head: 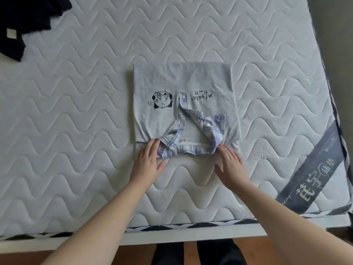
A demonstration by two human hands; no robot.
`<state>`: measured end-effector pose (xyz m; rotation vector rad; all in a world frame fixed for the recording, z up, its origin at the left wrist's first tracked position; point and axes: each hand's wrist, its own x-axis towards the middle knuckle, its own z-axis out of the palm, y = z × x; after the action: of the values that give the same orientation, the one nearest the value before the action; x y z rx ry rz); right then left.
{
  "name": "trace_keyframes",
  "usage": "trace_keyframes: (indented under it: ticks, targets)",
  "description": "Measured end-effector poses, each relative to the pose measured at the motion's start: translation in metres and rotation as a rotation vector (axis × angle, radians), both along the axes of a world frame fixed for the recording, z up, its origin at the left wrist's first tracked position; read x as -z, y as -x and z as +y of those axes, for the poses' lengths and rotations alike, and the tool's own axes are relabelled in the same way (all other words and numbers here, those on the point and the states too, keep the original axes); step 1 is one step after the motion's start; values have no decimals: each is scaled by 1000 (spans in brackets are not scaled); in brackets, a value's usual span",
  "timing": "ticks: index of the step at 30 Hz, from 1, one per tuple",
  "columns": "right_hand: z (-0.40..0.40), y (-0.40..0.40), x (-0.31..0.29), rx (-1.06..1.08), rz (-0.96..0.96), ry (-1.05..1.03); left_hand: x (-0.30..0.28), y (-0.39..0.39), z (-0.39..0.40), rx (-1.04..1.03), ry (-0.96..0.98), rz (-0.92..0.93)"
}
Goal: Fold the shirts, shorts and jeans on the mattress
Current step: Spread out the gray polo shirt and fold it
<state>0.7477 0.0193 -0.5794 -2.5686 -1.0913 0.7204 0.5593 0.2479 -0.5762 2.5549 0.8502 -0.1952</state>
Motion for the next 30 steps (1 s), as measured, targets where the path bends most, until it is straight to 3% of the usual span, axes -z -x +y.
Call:
trace_keyframes:
  ticks: [3, 7, 10, 13, 19, 26, 30]
  targets:
    - [16, -9, -11, 309, 167, -179, -7, -16, 12, -54, 35, -43]
    - [52, -39, -21, 695, 393, -303, -9, -45, 26, 104, -23, 51]
    - [71, -56, -23, 807, 589, -304, -3, -64, 32, 139, 32, 65]
    - [81, -62, -22, 834, 641, -297, -2, -74, 35, 118, 84, 1]
    - [81, -42, -21, 632, 720, -333, -8, -72, 25, 178, 134, -155]
    - [83, -31, -12, -62, 386, -83, -7, -66, 32, 389, 61, -83]
    - [84, -38, -14, -3, 313, -84, -5, -68, 34, 388, 91, -119]
